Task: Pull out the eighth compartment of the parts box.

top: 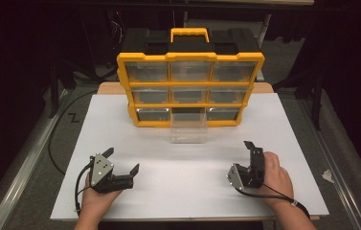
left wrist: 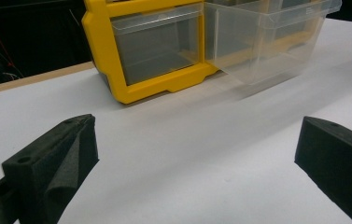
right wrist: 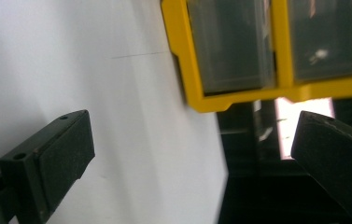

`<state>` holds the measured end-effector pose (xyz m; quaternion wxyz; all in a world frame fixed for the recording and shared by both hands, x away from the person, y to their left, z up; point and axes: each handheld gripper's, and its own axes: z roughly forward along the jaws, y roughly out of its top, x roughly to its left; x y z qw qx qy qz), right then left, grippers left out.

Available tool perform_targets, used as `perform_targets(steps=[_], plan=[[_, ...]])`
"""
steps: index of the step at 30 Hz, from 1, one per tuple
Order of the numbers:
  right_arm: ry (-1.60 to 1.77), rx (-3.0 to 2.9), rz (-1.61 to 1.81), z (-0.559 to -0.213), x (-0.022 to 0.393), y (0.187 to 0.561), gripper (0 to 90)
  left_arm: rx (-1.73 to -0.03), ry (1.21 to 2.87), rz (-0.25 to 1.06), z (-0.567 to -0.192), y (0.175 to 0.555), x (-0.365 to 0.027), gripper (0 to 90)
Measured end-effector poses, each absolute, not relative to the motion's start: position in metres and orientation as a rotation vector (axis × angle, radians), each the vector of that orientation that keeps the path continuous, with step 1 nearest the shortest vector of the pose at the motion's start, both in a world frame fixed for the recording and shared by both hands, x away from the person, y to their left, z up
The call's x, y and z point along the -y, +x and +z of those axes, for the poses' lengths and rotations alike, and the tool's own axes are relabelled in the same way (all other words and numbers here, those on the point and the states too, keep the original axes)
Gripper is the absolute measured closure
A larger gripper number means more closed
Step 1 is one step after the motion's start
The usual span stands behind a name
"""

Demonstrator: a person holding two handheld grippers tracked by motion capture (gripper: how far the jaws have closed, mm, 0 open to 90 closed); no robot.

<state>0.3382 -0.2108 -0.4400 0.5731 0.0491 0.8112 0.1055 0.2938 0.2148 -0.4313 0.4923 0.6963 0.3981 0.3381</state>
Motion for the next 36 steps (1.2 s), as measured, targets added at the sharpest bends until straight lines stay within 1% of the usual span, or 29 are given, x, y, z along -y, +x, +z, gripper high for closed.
perform_targets(steps=[11, 19, 28, 36], plan=[[0.431, -2.022, 0.465, -0.437, 0.225, 0.342, 0.7, -0.970, 1.681, 0.799, -0.431, 0.295, -0.216, 0.4], [0.716, -2.023, 0.763, -0.432, 0.237, 0.335, 0.9, -0.960, 1.671, 0.774, -0.430, 0.295, -0.215, 0.4], [0.919, -1.932, 1.039, -0.423, 0.252, 0.329, 0.8, -0.965, 1.658, 0.759, -0.430, 0.295, -0.215, 0.4], [1.026, -1.856, 1.217, -0.416, 0.258, 0.328, 0.8, -0.972, 1.651, 0.754, -0.430, 0.296, -0.216, 0.4]])
